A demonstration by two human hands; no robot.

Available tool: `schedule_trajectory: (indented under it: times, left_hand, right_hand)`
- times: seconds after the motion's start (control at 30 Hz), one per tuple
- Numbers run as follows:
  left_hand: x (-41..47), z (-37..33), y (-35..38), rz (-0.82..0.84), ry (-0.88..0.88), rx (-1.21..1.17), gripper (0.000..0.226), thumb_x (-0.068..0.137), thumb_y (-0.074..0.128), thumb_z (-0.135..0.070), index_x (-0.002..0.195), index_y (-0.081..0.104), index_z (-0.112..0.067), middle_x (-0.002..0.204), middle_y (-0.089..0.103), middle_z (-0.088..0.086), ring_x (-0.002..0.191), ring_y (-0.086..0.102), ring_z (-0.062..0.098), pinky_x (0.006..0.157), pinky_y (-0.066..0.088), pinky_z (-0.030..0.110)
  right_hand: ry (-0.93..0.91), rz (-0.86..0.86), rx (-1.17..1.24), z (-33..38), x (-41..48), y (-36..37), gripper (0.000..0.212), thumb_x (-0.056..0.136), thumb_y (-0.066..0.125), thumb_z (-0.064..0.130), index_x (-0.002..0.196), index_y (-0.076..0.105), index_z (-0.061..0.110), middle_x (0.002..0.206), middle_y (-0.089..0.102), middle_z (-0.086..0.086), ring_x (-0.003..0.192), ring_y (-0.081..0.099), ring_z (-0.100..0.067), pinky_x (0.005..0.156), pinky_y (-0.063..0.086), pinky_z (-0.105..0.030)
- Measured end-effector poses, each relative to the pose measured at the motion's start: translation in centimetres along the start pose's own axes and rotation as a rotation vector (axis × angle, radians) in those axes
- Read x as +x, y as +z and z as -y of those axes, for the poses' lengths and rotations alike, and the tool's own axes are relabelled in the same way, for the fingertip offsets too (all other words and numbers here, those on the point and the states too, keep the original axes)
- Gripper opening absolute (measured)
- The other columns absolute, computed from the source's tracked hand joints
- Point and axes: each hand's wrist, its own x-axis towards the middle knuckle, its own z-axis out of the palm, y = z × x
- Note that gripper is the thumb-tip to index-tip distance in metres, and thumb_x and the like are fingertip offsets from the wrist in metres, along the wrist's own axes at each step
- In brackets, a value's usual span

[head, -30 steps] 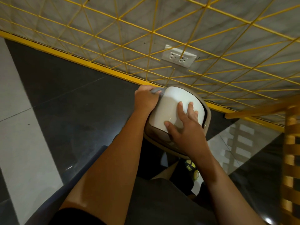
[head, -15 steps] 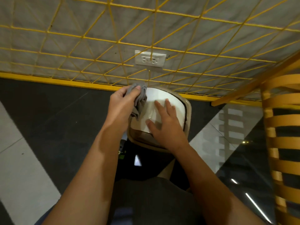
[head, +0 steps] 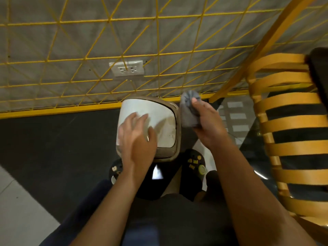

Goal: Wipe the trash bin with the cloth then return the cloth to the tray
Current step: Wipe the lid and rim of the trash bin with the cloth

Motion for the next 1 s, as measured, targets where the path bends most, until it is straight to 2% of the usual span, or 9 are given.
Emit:
schedule_trajectory:
  times: [0.1,0.23,0.4,0.53,0.7,0.77,0.83,0.9,1.0]
  left_hand:
    - [-1.5,0.7,0.8,0.159,-0.294,0.225,0.065,0.086,0.056,-0.039,0.139,0.029,-0.014,0.143,0.023,0.019,0.128,0.024,0.037,0.101,0.023,0.050]
    - [-1.5,1.5,1.8,0.267,-0.331,0.296,0.087,0.084,0.050,-0.056,0.145,0.004,-0.016,0.147,0.007,0.017,0.130,0.015,0.035,0.103,0.019,0.050]
    - [-1.2,2.6,1.9,0.240,-0.246,0.310,0.086,0.086,0.053,-0.048,0.145,0.001,-0.013,0.148,0.005,0.017,0.132,0.012,0.037,0.107,0.018,0.050]
    - [1.0,4.8,0.7,0.258,-0.146,0.299,0.082,0.086,0.058,-0.036,0.146,0.005,-0.015,0.151,0.003,0.017,0.136,0.007,0.035,0.109,0.012,0.050]
    - [4.1,7.2,-1.2,0.332,-0.071,0.205,0.084,0.080,0.068,-0.030,0.145,0.016,-0.022,0.152,0.009,0.010,0.137,0.010,0.030,0.110,0.013,0.047]
    - [4.6,7.4,-1.4,0.337,-0.038,0.189,0.084,0.077,0.070,-0.033,0.143,0.021,-0.023,0.149,0.015,0.008,0.135,0.014,0.031,0.110,0.015,0.047]
    - [4.7,7.6,-1.4,0.299,-0.023,0.181,0.083,0.074,0.070,-0.040,0.141,0.024,-0.025,0.144,0.020,0.007,0.130,0.019,0.031,0.108,0.016,0.045]
    - [4.8,7.7,-1.0,0.256,-0.028,0.189,0.089,0.070,0.068,-0.053,0.141,0.022,-0.026,0.140,0.022,0.007,0.129,0.019,0.029,0.108,0.013,0.044]
    - [4.9,7.9,0.0,0.256,-0.003,0.245,0.111,0.061,0.067,-0.066,0.145,0.008,-0.025,0.141,0.016,0.012,0.132,0.013,0.030,0.111,0.005,0.047]
  right_hand:
    - [0.083,-0.111,0.039,-0.5,1.0,-1.2,0.031,0.096,0.045,0.021,0.122,0.049,0.005,0.117,0.059,-0.016,0.099,0.058,-0.023,0.073,0.049,-0.032]
    - [0.147,-0.123,0.065,-1.7,1.1,-1.0,0.016,0.094,0.047,0.017,0.108,0.054,0.012,0.113,0.059,-0.014,0.094,0.059,-0.022,0.072,0.050,-0.033]
    - [0.226,-0.105,0.021,-2.3,1.2,-0.9,0.024,0.091,0.049,0.021,0.112,0.057,0.011,0.112,0.060,-0.012,0.104,0.059,-0.027,0.070,0.051,-0.034]
    - [0.274,-0.070,0.159,-2.8,1.2,-1.6,0.016,0.085,0.053,0.024,0.071,0.060,0.020,0.071,0.060,0.001,0.066,0.063,-0.013,0.054,0.046,-0.023]
    - [0.333,-0.011,-0.021,-4.1,1.2,-0.7,0.041,0.074,0.073,0.035,0.104,0.056,0.012,0.097,0.063,-0.009,0.078,0.064,-0.019,0.055,0.051,-0.027]
    - [0.275,-0.093,-0.152,-5.1,1.1,-0.8,0.032,0.074,0.075,0.021,0.096,0.052,0.015,0.104,0.061,-0.012,0.086,0.062,-0.023,0.066,0.054,-0.034]
    - [0.103,-0.201,-0.537,-6.3,1.1,-0.9,0.022,0.076,0.069,0.014,0.094,0.055,0.015,0.109,0.059,-0.014,0.090,0.058,-0.024,0.080,0.051,-0.035]
    - [-0.122,-0.224,-0.860,-7.3,1.1,-0.9,0.021,0.079,0.065,0.013,0.099,0.060,0.015,0.113,0.051,-0.013,0.088,0.049,-0.018,0.083,0.043,-0.025]
    - [-0.362,-0.166,-0.960,-8.2,1.3,-0.1,0.023,0.082,0.064,0.013,0.105,0.061,0.011,0.115,0.041,-0.010,0.086,0.042,-0.012,0.079,0.031,-0.009]
